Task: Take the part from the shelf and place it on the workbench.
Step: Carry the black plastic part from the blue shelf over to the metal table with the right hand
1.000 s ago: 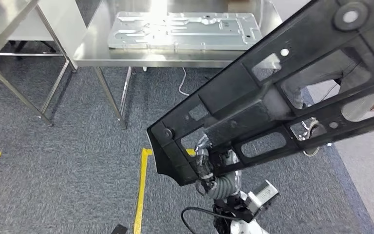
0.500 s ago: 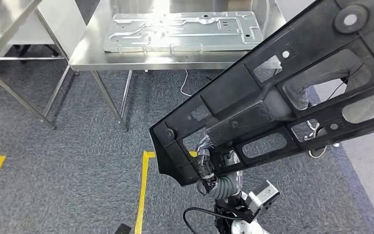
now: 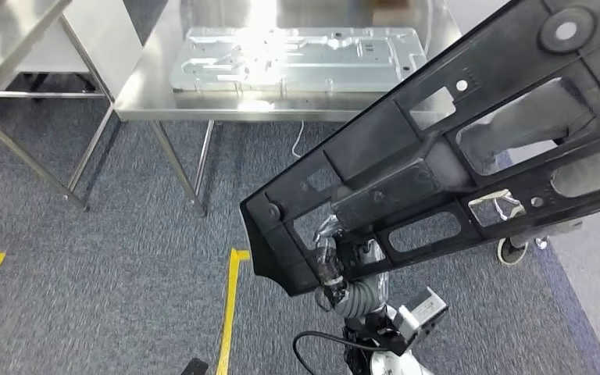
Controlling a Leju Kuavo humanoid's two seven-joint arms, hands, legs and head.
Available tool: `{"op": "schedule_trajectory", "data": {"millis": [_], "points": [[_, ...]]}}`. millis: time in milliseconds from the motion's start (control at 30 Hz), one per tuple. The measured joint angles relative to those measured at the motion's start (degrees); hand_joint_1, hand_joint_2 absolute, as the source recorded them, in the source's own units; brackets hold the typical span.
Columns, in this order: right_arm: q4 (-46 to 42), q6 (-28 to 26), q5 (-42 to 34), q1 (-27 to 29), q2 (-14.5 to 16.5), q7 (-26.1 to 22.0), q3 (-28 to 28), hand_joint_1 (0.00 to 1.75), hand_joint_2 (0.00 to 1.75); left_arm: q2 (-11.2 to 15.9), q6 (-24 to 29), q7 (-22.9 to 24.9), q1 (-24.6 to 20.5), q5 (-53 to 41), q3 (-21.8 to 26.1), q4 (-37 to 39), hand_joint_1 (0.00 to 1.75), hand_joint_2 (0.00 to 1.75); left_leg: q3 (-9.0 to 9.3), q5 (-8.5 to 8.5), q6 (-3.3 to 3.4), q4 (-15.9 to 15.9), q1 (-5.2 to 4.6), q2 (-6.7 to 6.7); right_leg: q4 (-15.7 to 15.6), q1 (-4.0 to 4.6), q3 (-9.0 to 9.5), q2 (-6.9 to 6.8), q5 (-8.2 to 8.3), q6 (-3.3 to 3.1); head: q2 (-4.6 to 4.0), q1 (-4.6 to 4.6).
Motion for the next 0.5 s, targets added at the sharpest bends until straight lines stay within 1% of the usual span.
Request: {"op": "schedule_trajectory", "data": {"millis": [33, 67, 100, 133, 167, 200, 233, 300, 333, 367, 433, 467, 500], "points": [[0.0, 0.0, 0.0, -0.1, 0.0, 0.0, 0.0, 1.75, 1.75, 0.0, 0.0, 0.0, -0.1, 0.0, 0.0, 0.0, 0.00, 1.75, 0.41, -0.15, 0.08, -0.2, 0.08, 0.03, 2.8, -0.13, -1.66, 0.01, -1.29, 0.21, 0.00, 0.05], [0.0, 0.0, 0.0, -0.2, 0.0, 0.0, 0.0, 1.75, 1.75, 0.0, 0.0, 0.0, -0.2, -0.1, 0.0, 0.0, 0.00, 1.75, 0.66, -0.38, 0.16, -0.2, 0.09, 0.02, 6.1, -0.23, -3.75, 0.02, -2.60, 0.44, 0.00, 0.14], [0.0, 0.0, 0.0, -0.2, 0.0, 0.0, 0.0, 1.75, 1.75, 0.0, 0.0, 0.0, -0.2, -0.1, 0.0, 0.0, 0.00, 1.75, 0.88, -0.68, 0.17, -0.1, 0.11, 0.01, 9.0, -0.38, -5.86, 0.01, -3.50, 0.68, 0.00, 0.18], [0.1, 0.0, 0.0, -0.1, 0.0, 0.0, 0.0, 1.75, 1.75, -0.1, 0.0, 0.0, -0.2, -0.2, 0.0, 0.0, 0.00, 1.75, 1.19, -1.04, 0.07, 0.0, 0.17, 0.00, 10.6, -0.54, -7.42, 0.00, -3.47, 0.93, 0.00, 0.18], [0.1, 0.0, 0.0, 0.0, 0.0, 0.0, 0.0, 1.75, 1.75, -0.1, -0.1, 0.0, -0.1, -0.2, 0.0, 0.0, 0.00, 1.75, 1.47, -1.35, -0.04, 0.1, 0.23, -0.01, 11.1, -0.66, -8.33, -0.01, -2.97, 1.15, 0.00, 0.17], [0.2, 0.0, 0.0, 0.0, 0.0, 0.0, 0.0, 1.75, 1.75, -0.1, -0.1, 0.0, 0.0, -0.2, 0.0, 0.0, 0.00, 1.75, 1.69, -1.57, -0.12, 0.1, 0.30, -0.02, 10.9, -0.76, -8.66, -0.02, -2.27, 1.30, 0.00, 0.17], [0.2, 0.0, 0.0, 0.0, 0.0, 0.0, 0.0, 1.75, 1.75, -0.2, -0.1, 0.0, 0.0, -0.2, 0.0, 0.0, 0.00, 1.75, 1.82, -1.70, -0.18, 0.2, 0.34, -0.03, 10.4, -0.82, -8.66, -0.02, -1.70, 1.35, 0.00, 0.16], [0.2, 0.0, 0.0, 0.0, 0.0, 0.0, 0.0, 1.75, 1.75, -0.2, -0.1, 0.0, 0.0, -0.2, 0.0, 0.0, 0.00, 1.75, 1.87, -1.76, -0.21, 0.2, 0.37, -0.04, 10.1, -0.84, -8.59, -0.02, -1.41, 1.36, 0.00, 0.16], [0.2, 0.0, 0.0, 0.0, 0.0, 0.0, 0.0, 1.75, 1.75, -0.2, -0.1, 0.0, 0.1, -0.3, 0.0, 0.0, 0.00, 1.75, 2.18, -2.24, -0.49, 0.5, 0.52, -0.04, 7.3, -0.98, -7.67, -0.03, 0.53, 1.50, 0.00, 0.17], [0.3, 0.1, 0.0, 0.0, 0.0, 0.1, 0.0, 1.75, 1.75, -0.2, -0.1, 0.0, 0.0, -0.2, 0.0, 0.0, 0.00, 1.75, 2.56, -2.97, -1.18, 1.0, 0.62, -0.05, 4.4, -0.92, -6.75, -0.04, 1.91, 0.95, 0.00, 0.23], [0.4, 0.2, 0.0, 0.0, 0.0, 0.1, 0.0, 1.75, 1.75, -0.2, -0.1, 0.1, -0.1, -0.2, 0.0, 0.0, 0.00, 1.75, 3.23, -4.59, -2.70, 2.4, 0.86, -0.04, -1.3, -0.89, -4.53, 0.00, 4.46, -0.41, 0.00, 0.34], [0.4, 0.2, 0.0, 0.0, 0.0, 0.2, 0.0, 1.75, 1.75, -0.2, -0.1, 0.1, -0.2, -0.1, 0.0, 0.0, 0.00, 1.75, 2.80, -5.00, -3.25, 3.8, 0.86, 0.00, -1.5, -0.75, -4.13, 0.01, 3.82, -1.34, 0.00, 0.31], [0.4, 0.2, 0.0, 0.0, 0.0, 0.2, 0.0, 1.75, 1.75, -0.2, -0.1, 0.1, -0.3, -0.1, 0.0, 0.0, 0.00, 1.75, 1.65, -5.47, -3.44, 6.0, 0.94, 0.04, -1.6, -0.80, -3.66, 0.01, 3.67, -1.62, 0.00, 0.22]]}}
